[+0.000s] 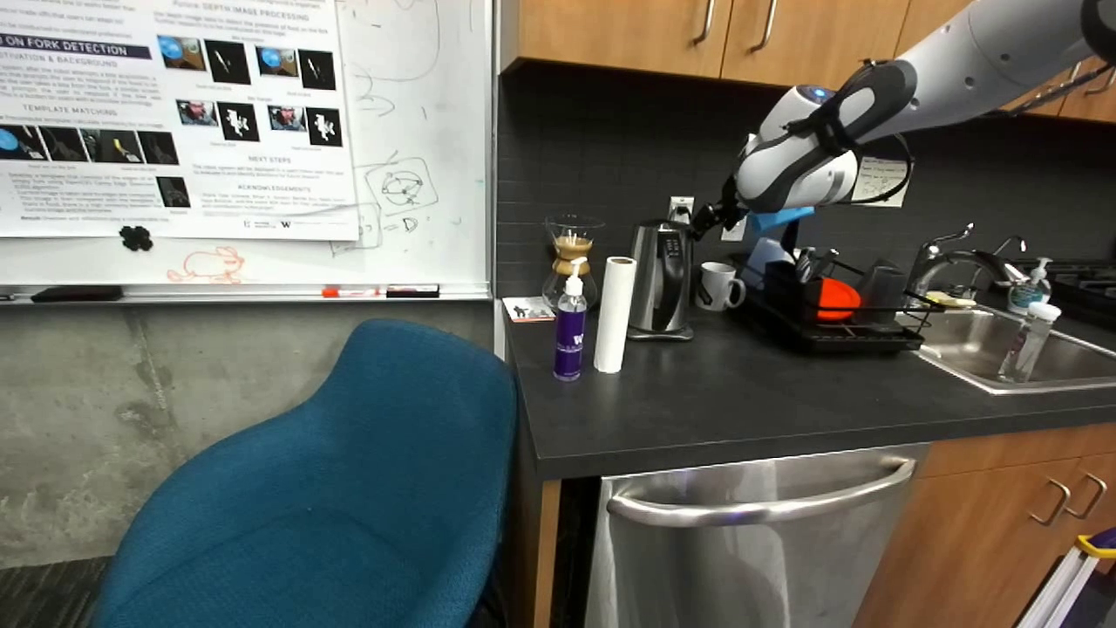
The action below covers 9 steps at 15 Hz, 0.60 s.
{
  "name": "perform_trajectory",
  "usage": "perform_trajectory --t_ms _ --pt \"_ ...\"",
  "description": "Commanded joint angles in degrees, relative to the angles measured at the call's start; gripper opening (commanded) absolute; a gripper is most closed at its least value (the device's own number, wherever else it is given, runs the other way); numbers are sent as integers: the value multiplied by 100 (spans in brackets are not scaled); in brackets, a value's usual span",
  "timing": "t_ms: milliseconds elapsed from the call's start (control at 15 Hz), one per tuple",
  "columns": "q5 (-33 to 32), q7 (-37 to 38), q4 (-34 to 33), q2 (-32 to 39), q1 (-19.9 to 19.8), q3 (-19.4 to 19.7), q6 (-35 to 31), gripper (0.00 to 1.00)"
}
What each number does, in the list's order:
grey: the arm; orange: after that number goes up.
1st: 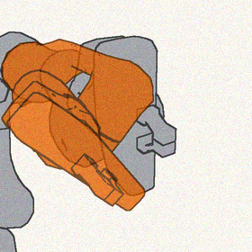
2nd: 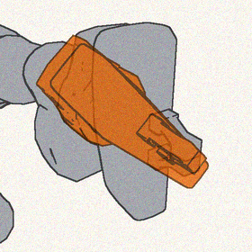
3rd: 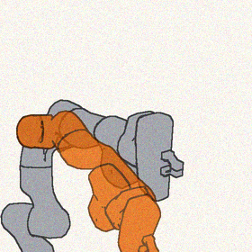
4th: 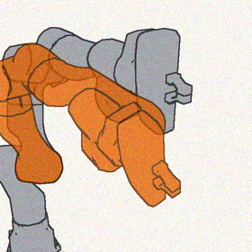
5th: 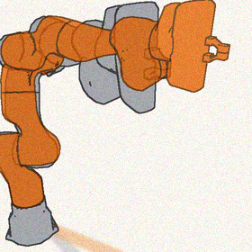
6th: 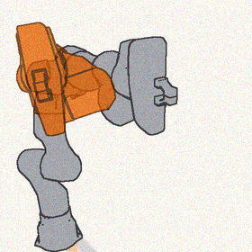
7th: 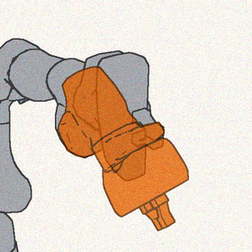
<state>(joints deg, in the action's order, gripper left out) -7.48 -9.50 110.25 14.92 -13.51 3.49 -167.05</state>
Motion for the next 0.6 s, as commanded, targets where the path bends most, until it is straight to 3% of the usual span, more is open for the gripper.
perform_trajectory --t_ms 0,133,533 --pt "-1138 878 126 -180 598 645 -411 71" --pt "-1982 1570 9 -144 969 1109 -407 64" --pt "-3832 3658 -380 -1 1970 2028 60 16"
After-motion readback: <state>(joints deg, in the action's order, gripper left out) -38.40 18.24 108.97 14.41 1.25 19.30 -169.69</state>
